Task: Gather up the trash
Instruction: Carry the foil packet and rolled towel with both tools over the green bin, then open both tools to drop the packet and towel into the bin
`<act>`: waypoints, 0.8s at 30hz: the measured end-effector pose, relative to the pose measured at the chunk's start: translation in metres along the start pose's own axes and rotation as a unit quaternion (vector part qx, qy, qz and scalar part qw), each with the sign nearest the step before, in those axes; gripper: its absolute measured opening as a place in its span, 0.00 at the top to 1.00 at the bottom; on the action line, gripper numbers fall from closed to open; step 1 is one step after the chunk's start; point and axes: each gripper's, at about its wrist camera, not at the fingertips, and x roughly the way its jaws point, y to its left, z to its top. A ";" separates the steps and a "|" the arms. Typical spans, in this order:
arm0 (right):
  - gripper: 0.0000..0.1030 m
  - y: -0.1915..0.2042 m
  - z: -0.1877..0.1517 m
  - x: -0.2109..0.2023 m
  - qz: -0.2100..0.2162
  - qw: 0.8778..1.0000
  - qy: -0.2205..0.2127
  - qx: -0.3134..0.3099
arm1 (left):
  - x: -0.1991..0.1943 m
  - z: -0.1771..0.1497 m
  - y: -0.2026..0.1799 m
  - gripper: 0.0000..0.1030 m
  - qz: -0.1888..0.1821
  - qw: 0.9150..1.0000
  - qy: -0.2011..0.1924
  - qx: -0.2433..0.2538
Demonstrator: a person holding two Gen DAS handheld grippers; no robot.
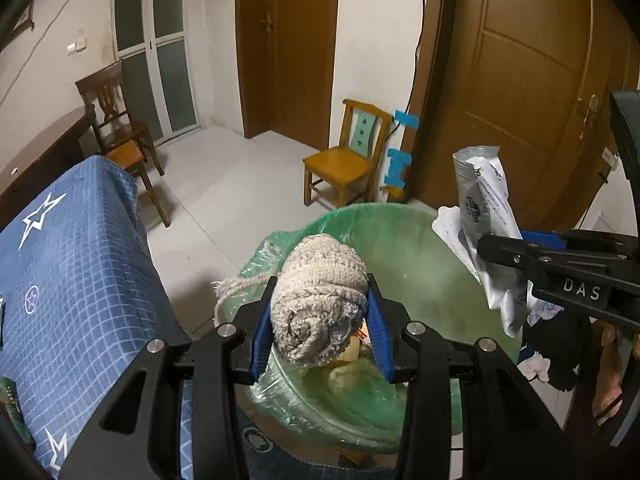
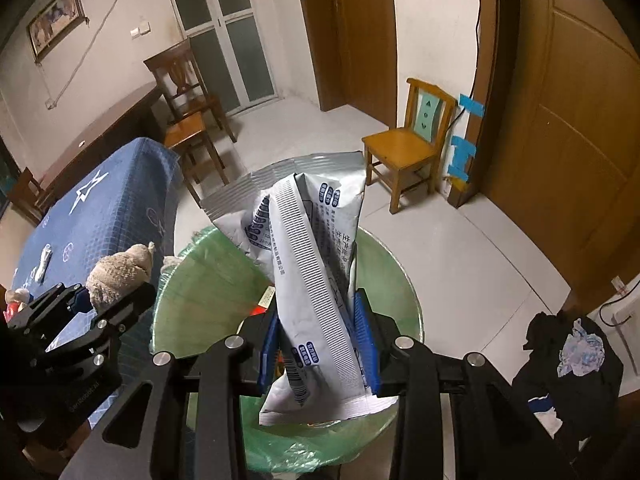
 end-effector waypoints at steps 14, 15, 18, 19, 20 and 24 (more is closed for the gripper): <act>0.66 -0.003 -0.004 0.029 -0.014 1.000 0.011 0.007 | 0.023 0.007 0.002 0.62 0.016 1.000 0.018 -0.006; 0.66 -0.002 -0.004 0.028 -0.014 1.000 0.011 0.007 | 0.024 0.007 0.001 0.62 0.016 1.000 0.018 -0.006; 0.65 0.003 -0.007 0.027 -0.013 1.000 0.010 0.007 | 0.026 0.007 0.000 0.62 0.018 1.000 0.019 -0.006; 0.65 0.003 -0.007 0.027 -0.013 1.000 0.010 0.007 | 0.027 0.007 0.001 0.62 0.019 1.000 0.020 -0.006; 0.65 0.004 -0.007 0.027 -0.012 1.000 0.009 0.007 | 0.027 0.007 0.001 0.62 0.019 1.000 0.021 -0.007; 0.65 0.004 -0.006 0.027 -0.009 1.000 0.007 0.005 | 0.028 0.007 0.000 0.61 0.021 1.000 0.022 -0.007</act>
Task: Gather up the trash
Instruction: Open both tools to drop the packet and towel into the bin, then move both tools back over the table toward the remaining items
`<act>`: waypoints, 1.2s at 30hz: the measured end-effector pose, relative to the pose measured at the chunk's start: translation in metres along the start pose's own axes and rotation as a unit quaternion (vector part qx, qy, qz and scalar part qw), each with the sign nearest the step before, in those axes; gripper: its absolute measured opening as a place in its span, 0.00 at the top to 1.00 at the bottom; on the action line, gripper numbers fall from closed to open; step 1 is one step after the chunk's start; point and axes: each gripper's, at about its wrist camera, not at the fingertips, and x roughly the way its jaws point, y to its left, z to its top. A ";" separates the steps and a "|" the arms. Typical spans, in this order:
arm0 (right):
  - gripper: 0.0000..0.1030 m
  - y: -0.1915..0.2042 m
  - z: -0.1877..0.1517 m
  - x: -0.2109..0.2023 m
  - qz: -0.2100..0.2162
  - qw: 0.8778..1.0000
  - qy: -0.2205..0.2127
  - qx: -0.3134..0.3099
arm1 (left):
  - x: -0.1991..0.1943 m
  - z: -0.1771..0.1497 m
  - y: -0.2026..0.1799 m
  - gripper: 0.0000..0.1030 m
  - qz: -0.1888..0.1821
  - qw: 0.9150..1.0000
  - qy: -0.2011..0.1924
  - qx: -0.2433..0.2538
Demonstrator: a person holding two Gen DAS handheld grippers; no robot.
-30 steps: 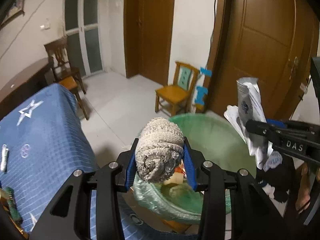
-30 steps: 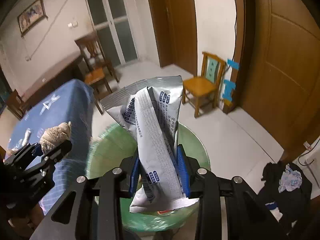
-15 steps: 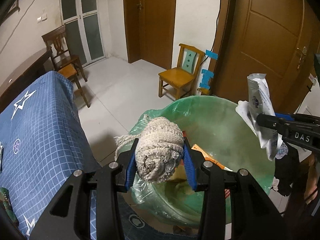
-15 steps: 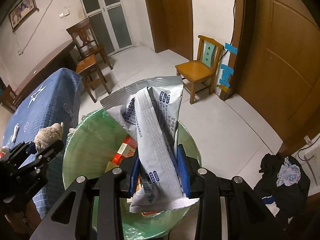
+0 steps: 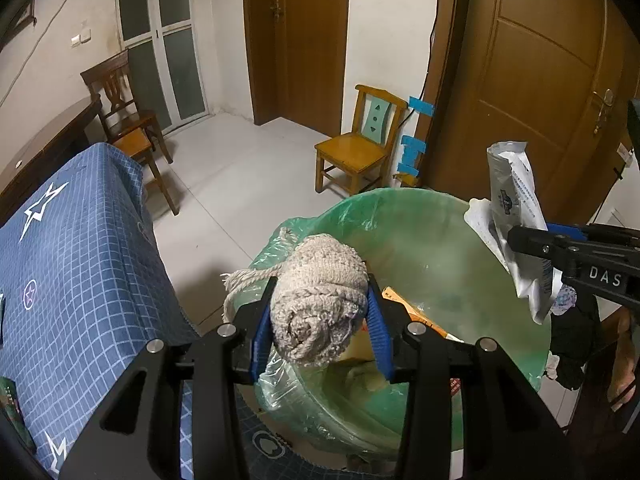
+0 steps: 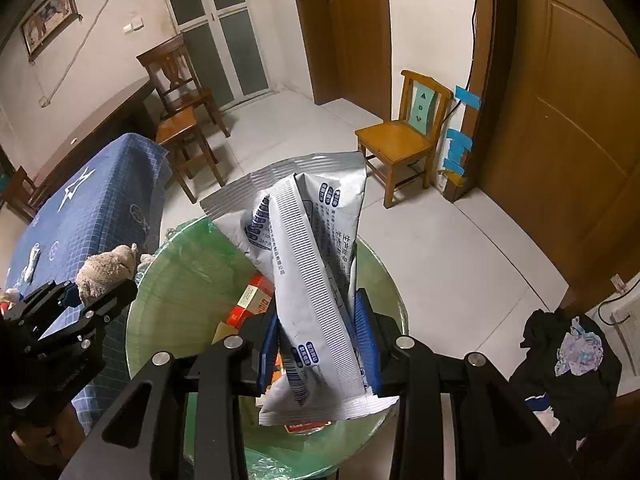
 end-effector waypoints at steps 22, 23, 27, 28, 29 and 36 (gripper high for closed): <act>0.43 -0.004 0.003 -0.013 0.015 1.000 -0.019 0.002 | -0.003 -0.002 -0.004 0.41 0.014 1.000 -0.001 0.006; 0.43 -0.004 0.002 -0.014 0.016 1.000 -0.019 0.003 | -0.003 -0.003 -0.004 0.41 0.015 1.000 -0.001 0.006; 0.42 -0.006 0.001 -0.013 0.016 1.000 -0.018 0.006 | -0.003 -0.005 -0.002 0.40 0.016 1.000 0.002 0.005; 0.42 -0.006 0.000 -0.013 0.016 1.000 -0.018 0.007 | -0.003 -0.006 -0.002 0.40 0.015 1.000 0.003 0.005; 0.41 -0.007 -0.001 -0.013 0.017 1.000 -0.018 0.007 | -0.003 -0.006 -0.002 0.40 0.015 1.000 0.003 0.004; 0.37 -0.004 -0.003 -0.015 0.017 1.000 -0.021 0.008 | -0.009 -0.005 0.000 0.40 0.015 1.000 0.002 0.002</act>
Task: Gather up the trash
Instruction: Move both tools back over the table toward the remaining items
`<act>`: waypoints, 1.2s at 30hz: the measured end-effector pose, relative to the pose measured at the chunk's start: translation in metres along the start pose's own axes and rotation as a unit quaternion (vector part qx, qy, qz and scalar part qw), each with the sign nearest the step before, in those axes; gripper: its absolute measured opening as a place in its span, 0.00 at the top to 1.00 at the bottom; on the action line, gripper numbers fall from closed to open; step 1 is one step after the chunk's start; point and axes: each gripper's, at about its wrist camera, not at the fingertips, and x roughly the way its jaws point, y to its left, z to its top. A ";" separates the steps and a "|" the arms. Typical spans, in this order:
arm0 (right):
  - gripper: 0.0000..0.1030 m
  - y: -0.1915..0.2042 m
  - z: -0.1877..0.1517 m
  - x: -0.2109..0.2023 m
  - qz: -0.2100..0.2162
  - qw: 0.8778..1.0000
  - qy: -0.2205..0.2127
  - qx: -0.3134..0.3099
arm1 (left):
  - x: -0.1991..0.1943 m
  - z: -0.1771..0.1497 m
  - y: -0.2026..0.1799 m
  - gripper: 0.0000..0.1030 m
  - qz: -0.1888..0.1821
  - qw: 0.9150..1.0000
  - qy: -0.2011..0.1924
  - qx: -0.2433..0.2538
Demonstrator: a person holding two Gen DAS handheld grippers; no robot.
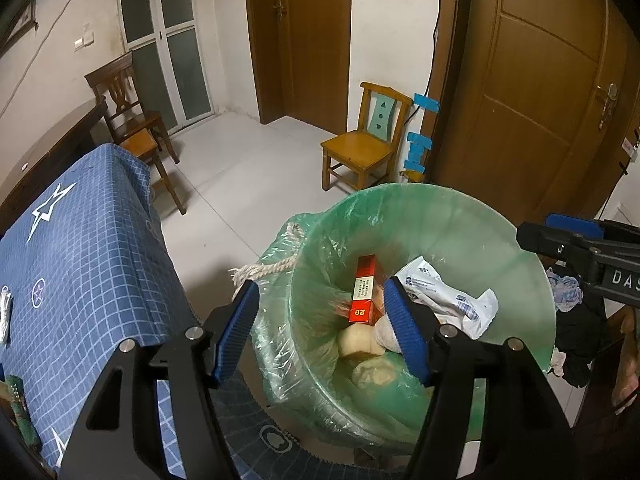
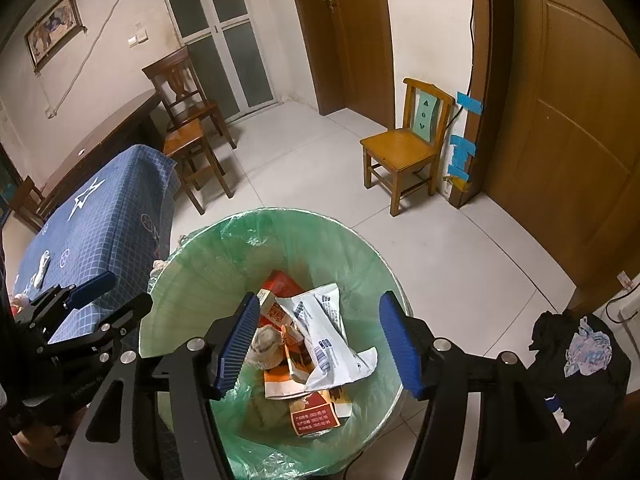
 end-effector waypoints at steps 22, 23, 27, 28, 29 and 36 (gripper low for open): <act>0.12 0.067 -0.026 -0.086 0.013 0.991 -0.124 -0.040 | -0.057 -0.015 0.028 0.36 0.007 1.000 -0.023 -0.009; 0.12 0.069 -0.028 -0.091 0.013 0.991 -0.130 -0.041 | -0.058 -0.016 0.030 0.36 0.007 1.000 -0.023 -0.008; 0.12 0.079 -0.038 -0.109 0.010 0.987 -0.155 -0.046 | -0.075 -0.020 0.037 0.36 0.006 0.999 -0.034 -0.008; 0.12 0.082 -0.041 -0.114 0.011 0.985 -0.162 -0.048 | -0.081 -0.022 0.041 0.36 0.005 0.999 -0.037 -0.009; 0.12 0.088 -0.047 -0.122 0.018 0.983 -0.176 -0.053 | -0.090 -0.024 0.046 0.36 0.003 0.999 -0.041 -0.012; 0.11 0.139 -0.069 -0.135 0.095 0.973 -0.191 -0.087 | -0.158 -0.056 0.114 0.36 0.023 0.997 -0.069 -0.026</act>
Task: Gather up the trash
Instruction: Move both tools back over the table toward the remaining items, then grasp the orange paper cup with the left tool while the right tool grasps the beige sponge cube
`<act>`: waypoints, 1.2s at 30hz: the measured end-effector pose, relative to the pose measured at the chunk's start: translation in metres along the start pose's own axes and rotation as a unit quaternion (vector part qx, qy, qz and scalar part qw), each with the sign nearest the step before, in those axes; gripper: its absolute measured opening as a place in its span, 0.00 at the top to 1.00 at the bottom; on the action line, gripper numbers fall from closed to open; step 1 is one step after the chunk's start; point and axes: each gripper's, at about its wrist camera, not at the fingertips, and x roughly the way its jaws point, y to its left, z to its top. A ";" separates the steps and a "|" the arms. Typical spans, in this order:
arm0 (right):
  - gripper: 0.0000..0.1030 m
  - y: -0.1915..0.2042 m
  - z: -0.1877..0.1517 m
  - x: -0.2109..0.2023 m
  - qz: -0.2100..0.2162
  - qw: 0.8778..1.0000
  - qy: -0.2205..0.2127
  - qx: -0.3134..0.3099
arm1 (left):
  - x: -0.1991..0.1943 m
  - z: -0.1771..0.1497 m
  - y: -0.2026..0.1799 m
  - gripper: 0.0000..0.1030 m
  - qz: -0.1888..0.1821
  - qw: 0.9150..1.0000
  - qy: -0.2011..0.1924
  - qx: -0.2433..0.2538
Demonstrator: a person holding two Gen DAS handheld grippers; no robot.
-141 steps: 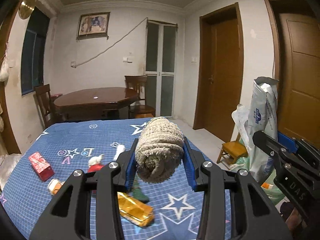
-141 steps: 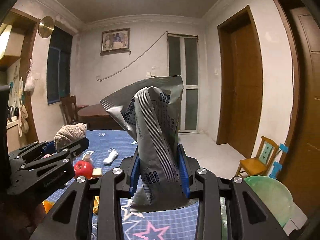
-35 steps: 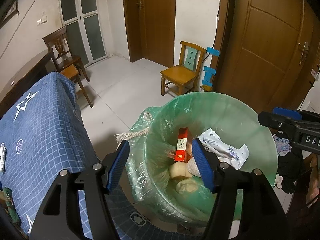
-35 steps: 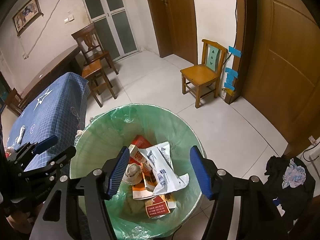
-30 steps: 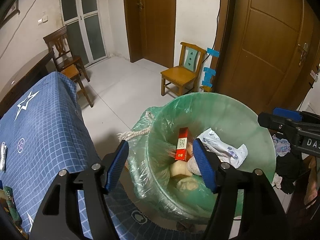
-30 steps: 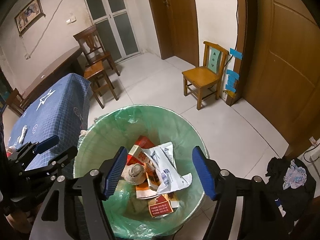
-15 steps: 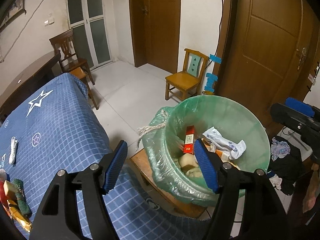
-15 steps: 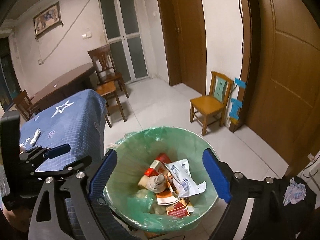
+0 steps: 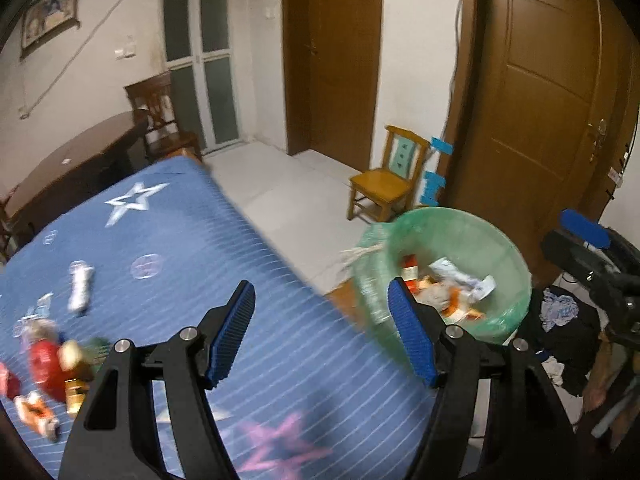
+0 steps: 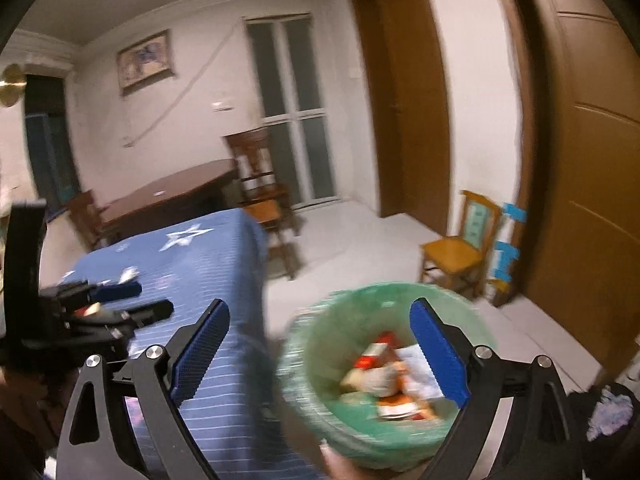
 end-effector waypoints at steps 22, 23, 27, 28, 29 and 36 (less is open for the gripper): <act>0.11 0.304 -0.052 0.095 0.265 0.920 0.193 -0.215 | -0.108 -0.127 0.296 0.36 0.117 0.961 0.137 0.208; 0.11 0.319 -0.055 0.100 0.272 0.912 0.202 -0.230 | -0.108 -0.131 0.299 0.36 0.112 0.959 0.141 0.219; 0.11 0.358 -0.069 0.114 0.281 0.888 0.223 -0.288 | -0.101 -0.140 0.303 0.36 0.062 0.950 0.157 0.264; 0.11 0.365 -0.072 0.116 0.283 0.882 0.227 -0.301 | -0.101 -0.140 0.306 0.36 0.050 0.948 0.155 0.274; 0.11 0.368 -0.075 0.119 0.284 0.878 0.230 -0.308 | -0.102 -0.139 0.309 0.36 0.037 0.947 0.154 0.280; 0.11 0.390 -0.077 0.146 0.285 0.860 0.261 -0.334 | -0.086 -0.139 0.322 0.36 -0.018 0.937 0.157 0.311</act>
